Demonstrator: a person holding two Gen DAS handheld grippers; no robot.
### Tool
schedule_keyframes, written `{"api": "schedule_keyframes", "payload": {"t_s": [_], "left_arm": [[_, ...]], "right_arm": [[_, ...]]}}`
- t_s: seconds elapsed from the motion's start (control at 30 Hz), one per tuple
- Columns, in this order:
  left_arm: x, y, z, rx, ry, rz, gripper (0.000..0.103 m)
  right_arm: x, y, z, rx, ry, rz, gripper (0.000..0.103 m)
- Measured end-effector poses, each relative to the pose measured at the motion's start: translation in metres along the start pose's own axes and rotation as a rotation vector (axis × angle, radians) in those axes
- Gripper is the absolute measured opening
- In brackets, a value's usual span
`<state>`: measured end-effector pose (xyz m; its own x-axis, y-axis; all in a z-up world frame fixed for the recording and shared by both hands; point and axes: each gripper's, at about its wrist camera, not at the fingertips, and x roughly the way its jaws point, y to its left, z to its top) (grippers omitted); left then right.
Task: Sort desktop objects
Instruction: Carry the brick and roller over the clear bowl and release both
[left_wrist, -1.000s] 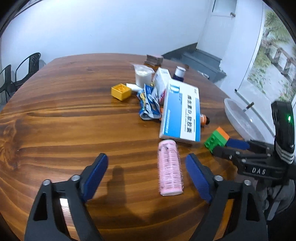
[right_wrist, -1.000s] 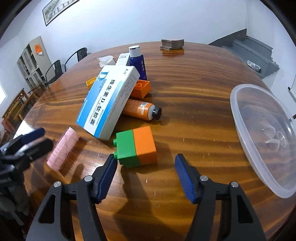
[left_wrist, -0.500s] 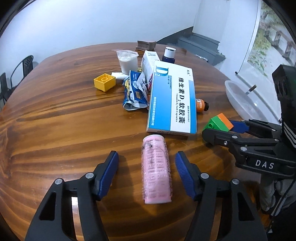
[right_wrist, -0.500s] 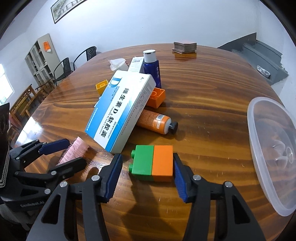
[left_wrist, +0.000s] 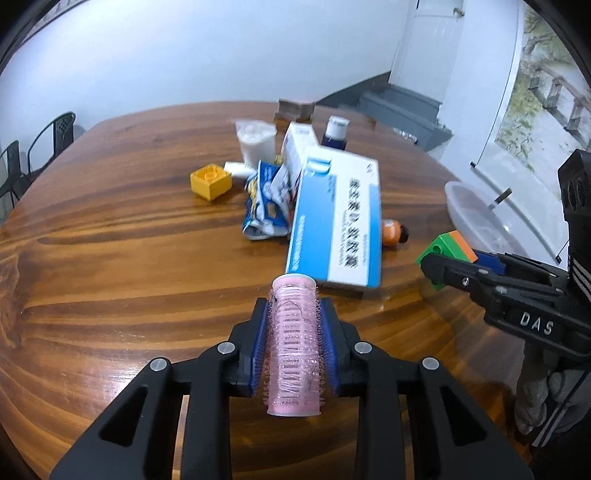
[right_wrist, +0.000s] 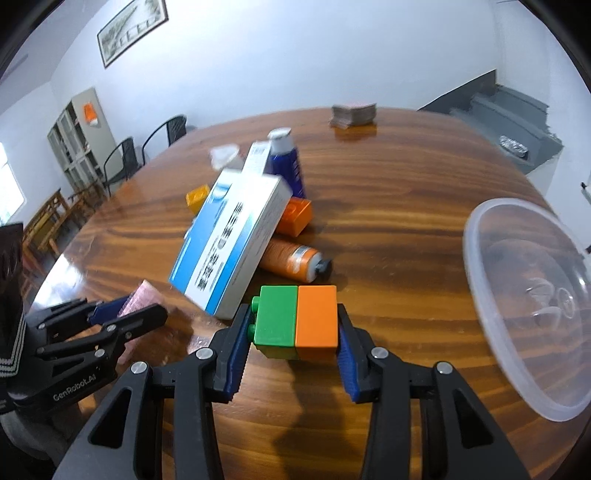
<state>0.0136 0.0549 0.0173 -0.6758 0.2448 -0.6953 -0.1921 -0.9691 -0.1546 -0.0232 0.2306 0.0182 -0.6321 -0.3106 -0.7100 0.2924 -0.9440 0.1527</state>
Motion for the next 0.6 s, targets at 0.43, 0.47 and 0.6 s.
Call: {"api": "schedule_keyframes", "payload": {"t_s": [0.43, 0.47, 0.6], "left_arm": [[-0.013, -0.021, 0.011, 0.052, -0.097, -0.001, 0.029], [-0.013, -0.024, 0.012, 0.054, -0.098, -0.005, 0.029], [-0.015, -0.033, 0.011, 0.066, -0.113, -0.017, 0.029]], "right_arm": [[-0.050, -0.071, 0.016, 0.157, -0.200, -0.181, 0.047], [-0.050, -0.079, 0.016, 0.168, -0.203, -0.203, 0.047], [-0.053, -0.113, 0.016, 0.217, -0.205, -0.284, 0.047]]}}
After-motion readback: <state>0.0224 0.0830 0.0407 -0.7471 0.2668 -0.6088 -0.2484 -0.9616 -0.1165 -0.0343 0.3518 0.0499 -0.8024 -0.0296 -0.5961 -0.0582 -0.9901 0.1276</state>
